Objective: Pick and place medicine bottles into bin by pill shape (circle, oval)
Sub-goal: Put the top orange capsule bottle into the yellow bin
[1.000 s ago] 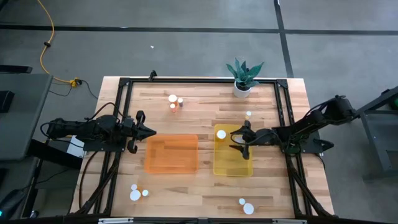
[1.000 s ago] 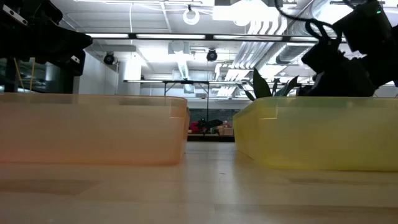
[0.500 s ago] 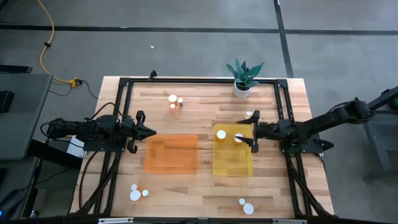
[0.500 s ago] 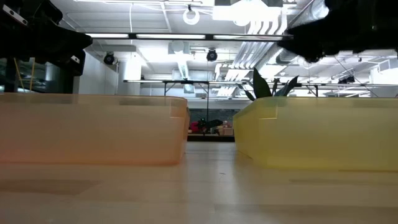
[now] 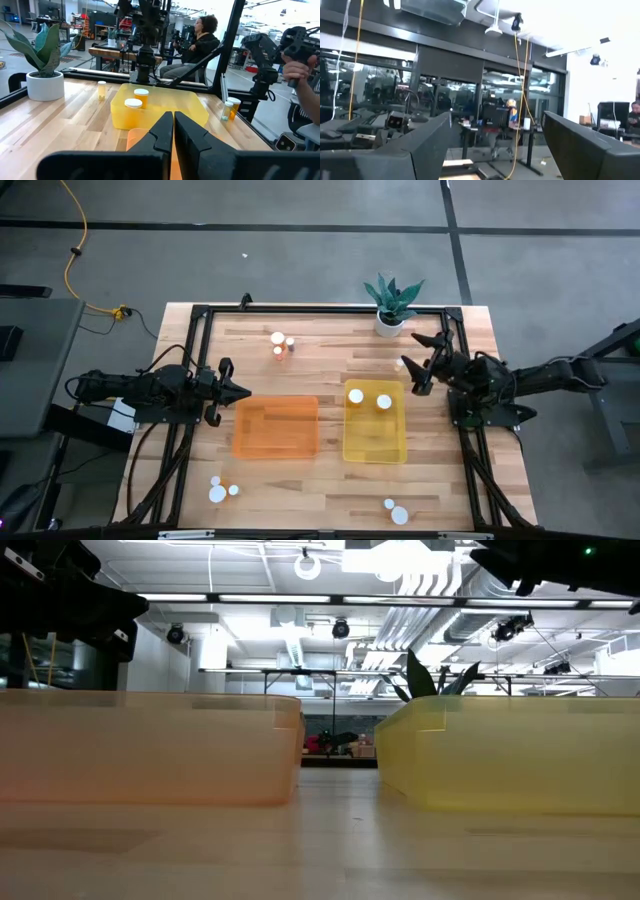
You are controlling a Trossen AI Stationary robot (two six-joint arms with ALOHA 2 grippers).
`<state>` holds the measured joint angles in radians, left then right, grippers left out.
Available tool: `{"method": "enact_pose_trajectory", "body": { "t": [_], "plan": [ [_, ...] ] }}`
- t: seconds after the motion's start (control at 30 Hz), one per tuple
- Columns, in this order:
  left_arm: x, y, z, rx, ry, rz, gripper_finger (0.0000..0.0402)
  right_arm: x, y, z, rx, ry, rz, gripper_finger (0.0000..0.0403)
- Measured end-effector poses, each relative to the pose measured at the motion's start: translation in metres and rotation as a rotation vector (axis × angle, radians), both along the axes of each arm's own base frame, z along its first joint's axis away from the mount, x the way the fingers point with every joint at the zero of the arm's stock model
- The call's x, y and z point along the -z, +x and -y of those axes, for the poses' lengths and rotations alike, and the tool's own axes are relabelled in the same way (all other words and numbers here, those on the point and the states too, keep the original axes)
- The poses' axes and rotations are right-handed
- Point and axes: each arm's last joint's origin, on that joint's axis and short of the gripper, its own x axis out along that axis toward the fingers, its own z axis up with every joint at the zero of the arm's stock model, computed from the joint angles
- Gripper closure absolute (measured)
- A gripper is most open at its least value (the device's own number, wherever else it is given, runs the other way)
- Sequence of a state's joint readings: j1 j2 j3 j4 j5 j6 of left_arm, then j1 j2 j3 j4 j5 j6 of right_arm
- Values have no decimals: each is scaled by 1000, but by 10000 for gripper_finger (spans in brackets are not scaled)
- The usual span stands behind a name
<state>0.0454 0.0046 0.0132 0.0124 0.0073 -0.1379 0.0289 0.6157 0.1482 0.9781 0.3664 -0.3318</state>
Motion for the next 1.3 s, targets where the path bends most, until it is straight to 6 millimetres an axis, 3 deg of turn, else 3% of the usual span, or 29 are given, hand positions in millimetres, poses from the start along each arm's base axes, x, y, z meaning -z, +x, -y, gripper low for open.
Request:
{"method": "enact_pose_trajectory", "body": {
  "t": [0.33,0.5,0.67,0.87,1.0,1.1,1.3],
  "plan": [
    [-1,0,0,0,0,6,396,3,4,11,-50,67,11,102],
    [-15,-1,-1,-24,1,153,396,11,11,14,-34,61,-55,102],
    [-31,-4,-5,-182,0,305,396,15,16,18,-13,74,-86,102],
    [-42,8,-11,-320,-102,147,396,17,17,22,-4,111,-78,102],
    [-64,25,-20,-409,-133,-9,396,16,16,22,-4,110,-72,102],
    [-83,41,-35,-512,-126,-146,396,16,16,22,-4,110,-66,102],
    [-112,67,-87,-746,-85,-381,396,16,16,22,-4,108,-66,102]
  ]
}}
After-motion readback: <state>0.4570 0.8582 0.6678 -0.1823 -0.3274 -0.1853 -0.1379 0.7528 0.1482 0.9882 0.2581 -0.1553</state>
